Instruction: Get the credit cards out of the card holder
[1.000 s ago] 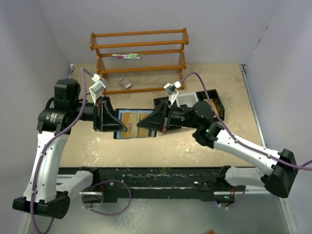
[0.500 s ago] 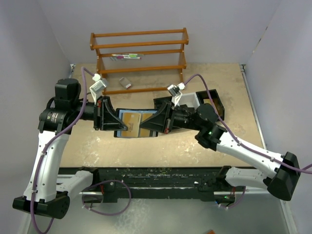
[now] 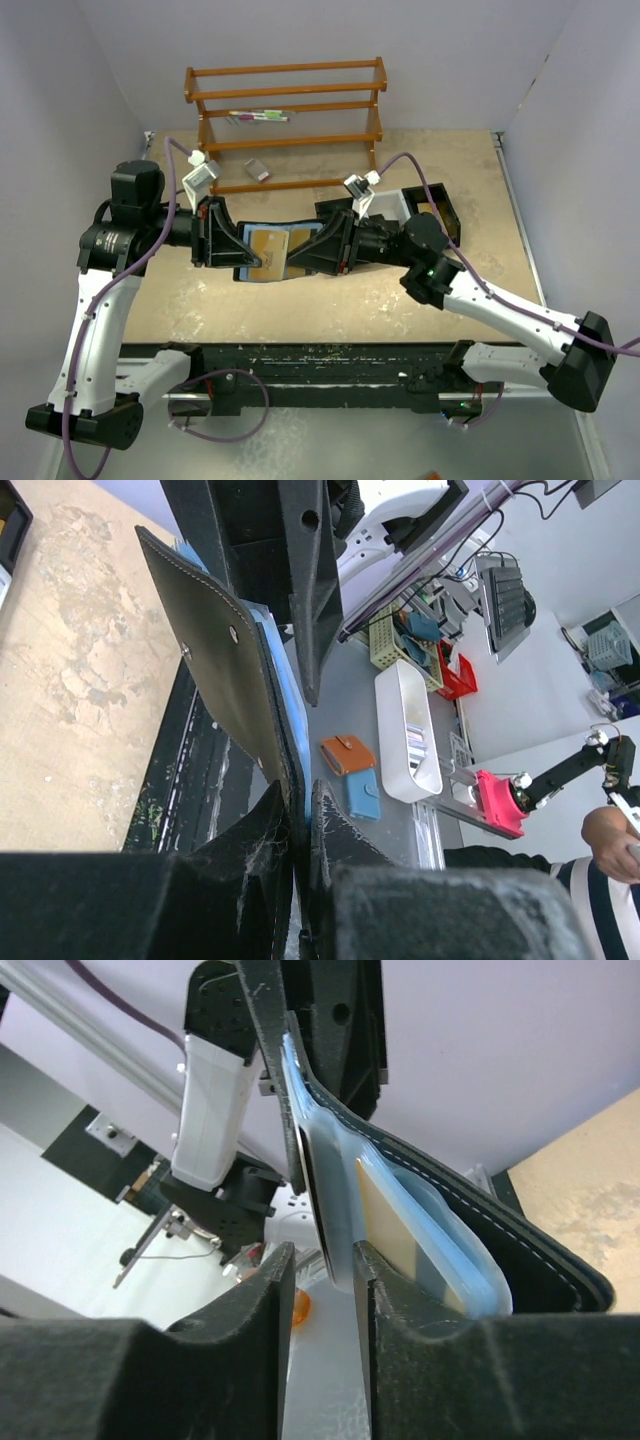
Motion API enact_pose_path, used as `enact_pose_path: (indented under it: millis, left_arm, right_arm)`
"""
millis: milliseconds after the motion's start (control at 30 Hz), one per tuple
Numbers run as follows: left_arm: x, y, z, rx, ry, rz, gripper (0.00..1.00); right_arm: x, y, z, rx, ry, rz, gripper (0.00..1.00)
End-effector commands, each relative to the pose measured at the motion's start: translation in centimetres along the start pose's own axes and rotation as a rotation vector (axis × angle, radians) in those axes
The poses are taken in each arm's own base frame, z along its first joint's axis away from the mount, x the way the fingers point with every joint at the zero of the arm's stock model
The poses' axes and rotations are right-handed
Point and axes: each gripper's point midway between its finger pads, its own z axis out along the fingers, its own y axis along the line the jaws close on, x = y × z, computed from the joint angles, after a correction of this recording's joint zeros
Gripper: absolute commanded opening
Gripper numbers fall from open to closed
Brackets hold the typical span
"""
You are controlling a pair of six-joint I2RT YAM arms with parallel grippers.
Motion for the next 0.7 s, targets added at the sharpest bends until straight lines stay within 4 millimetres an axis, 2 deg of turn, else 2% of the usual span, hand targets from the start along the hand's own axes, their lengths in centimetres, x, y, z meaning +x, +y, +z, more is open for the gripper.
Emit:
enact_pose_path:
  millis: [0,267,400,667]
  left_arm:
    - [0.1,-3.0,-0.2,0.122,0.017,0.059,0.11]
    - [-0.2,-3.0,-0.2,0.111,0.015,0.066,0.12]
    - [-0.2,-2.6,-0.1,0.102,0.013,0.063,0.15]
    - [0.1,-2.6,-0.1,0.1,0.012,0.072,0.29]
  right_arm:
    - [-1.6,1.1,0.8,-0.074,-0.04,-0.038,0.35]
    - [-1.9,1.2,1.6,-0.098,-0.033,-0.026,0.39]
    - [-1.9,1.0,1.9,-0.099,-0.032,-0.021,0.29]
    - [-1.2,0.5,1.7,-0.082,-0.003,-0.002,0.07]
